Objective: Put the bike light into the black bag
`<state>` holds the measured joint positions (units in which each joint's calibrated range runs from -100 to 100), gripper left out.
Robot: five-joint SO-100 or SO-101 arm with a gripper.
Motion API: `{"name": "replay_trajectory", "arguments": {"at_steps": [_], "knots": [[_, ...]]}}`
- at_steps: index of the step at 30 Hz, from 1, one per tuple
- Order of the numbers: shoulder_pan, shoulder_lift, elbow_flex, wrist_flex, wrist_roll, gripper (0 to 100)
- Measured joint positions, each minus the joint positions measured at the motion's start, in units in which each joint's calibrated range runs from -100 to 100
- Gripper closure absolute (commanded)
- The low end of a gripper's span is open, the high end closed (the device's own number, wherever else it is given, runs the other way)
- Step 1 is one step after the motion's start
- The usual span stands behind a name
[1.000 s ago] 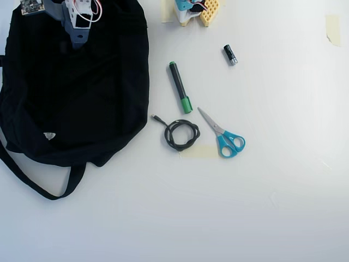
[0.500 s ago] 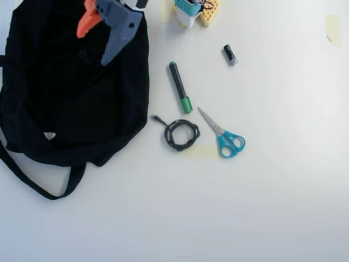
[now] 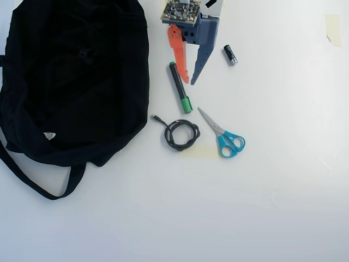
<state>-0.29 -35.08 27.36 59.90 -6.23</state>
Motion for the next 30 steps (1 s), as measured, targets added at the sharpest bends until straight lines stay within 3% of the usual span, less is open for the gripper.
{"name": "replay_trajectory", "arguments": {"at_steps": [12,25,30], "knots": [[-6.5,-21.8,30.5,0.3,0.1,98],[-7.1,-54.1,64.8,0.3,0.1,98],[-6.5,-62.6,70.6,0.8,0.1,98]]}}
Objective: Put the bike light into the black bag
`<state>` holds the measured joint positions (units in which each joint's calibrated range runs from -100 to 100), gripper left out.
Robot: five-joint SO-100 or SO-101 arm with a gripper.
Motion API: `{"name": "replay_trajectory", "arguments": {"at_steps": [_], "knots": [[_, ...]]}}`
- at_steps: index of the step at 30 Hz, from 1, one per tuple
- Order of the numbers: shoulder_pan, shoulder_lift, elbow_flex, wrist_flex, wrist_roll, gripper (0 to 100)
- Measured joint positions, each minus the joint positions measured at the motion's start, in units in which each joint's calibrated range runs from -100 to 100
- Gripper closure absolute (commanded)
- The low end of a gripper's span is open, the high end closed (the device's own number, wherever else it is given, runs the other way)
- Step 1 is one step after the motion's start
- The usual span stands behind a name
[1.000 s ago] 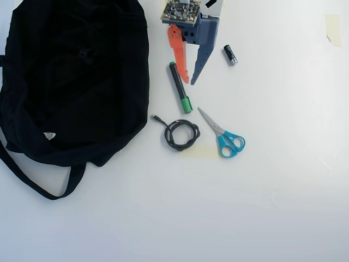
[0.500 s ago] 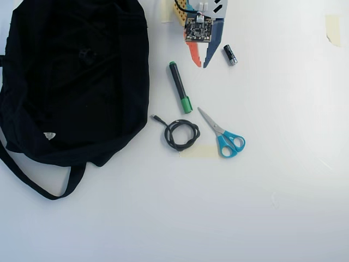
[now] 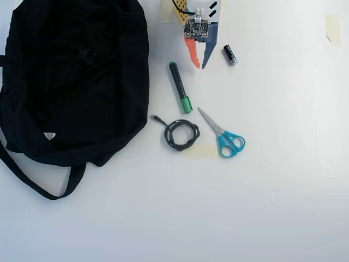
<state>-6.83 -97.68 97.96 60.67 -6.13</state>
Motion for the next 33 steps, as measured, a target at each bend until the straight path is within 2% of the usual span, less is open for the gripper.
{"name": "replay_trajectory", "arguments": {"at_steps": [3,8,33], "knots": [[0.0,-0.8,0.1,0.6,0.0,98],[0.0,-0.9,0.1,8.6,0.0,98],[0.0,-1.0,0.0,9.2,0.0,98]]}}
